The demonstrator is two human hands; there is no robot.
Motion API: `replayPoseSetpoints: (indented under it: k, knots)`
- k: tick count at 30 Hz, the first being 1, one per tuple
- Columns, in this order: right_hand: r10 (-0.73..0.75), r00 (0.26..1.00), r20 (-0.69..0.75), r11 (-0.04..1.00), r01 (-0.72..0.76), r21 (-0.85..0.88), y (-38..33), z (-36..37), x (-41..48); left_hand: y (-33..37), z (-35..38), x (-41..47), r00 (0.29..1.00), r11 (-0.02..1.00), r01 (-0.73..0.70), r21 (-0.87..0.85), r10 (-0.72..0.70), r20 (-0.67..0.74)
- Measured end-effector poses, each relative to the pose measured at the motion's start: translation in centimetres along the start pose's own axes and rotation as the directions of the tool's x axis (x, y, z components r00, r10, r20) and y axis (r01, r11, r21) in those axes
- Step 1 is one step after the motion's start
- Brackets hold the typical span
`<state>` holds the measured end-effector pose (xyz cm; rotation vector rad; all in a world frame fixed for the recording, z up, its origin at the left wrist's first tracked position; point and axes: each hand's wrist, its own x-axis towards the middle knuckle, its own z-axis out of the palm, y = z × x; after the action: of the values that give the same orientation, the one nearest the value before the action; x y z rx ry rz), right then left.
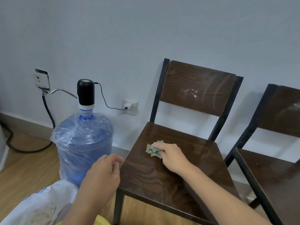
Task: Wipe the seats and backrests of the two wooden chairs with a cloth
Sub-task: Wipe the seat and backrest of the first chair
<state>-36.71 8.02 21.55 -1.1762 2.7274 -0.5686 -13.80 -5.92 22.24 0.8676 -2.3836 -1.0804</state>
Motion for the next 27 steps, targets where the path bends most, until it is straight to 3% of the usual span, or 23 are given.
replayPoseSetpoints:
  k: [6,10,13,15,17,20,23,27]
  knots:
    - [-0.390,0.911,0.134,0.921,0.388,0.039,-5.6,0.6,-9.3,0.4,0.8,0.0,1.000,1.000,-0.014,-0.001,0.014,0.017]
    - [-0.451,0.874,0.181,0.892,0.437,0.114,-6.3,0.3,-11.3,0.8,1.4,-0.1,0.999,0.999,-0.034,0.026,0.034,0.011]
    - [-0.298,0.943,0.148,0.955,0.295,0.041,-2.6,-1.2,-9.1,1.9,1.8,-0.7,0.999,0.990,-0.020,0.141,0.013,0.052]
    - [-0.066,0.997,0.028,0.998,0.067,-0.012,2.4,-2.9,-6.1,2.7,2.1,-1.0,0.997,0.975,-0.023,0.221,0.005,0.082]
    - [0.191,0.978,-0.080,0.981,-0.192,-0.016,7.9,-5.2,-3.4,3.1,2.3,-1.1,0.995,0.974,-0.020,0.227,-0.003,0.097]
    - [0.384,0.905,-0.184,0.923,-0.384,0.040,14.4,-7.8,-1.4,3.0,2.2,-1.2,0.996,0.978,-0.014,0.210,-0.005,0.092]
    - [0.410,0.898,-0.157,0.912,-0.403,0.079,16.6,-8.9,-1.6,2.5,2.0,-1.1,0.997,0.978,-0.012,0.206,-0.005,0.083]
    - [0.284,0.958,-0.031,0.957,-0.281,0.067,15.2,-8.8,-6.3,2.2,2.1,-0.8,0.997,0.981,-0.013,0.194,-0.003,0.082]
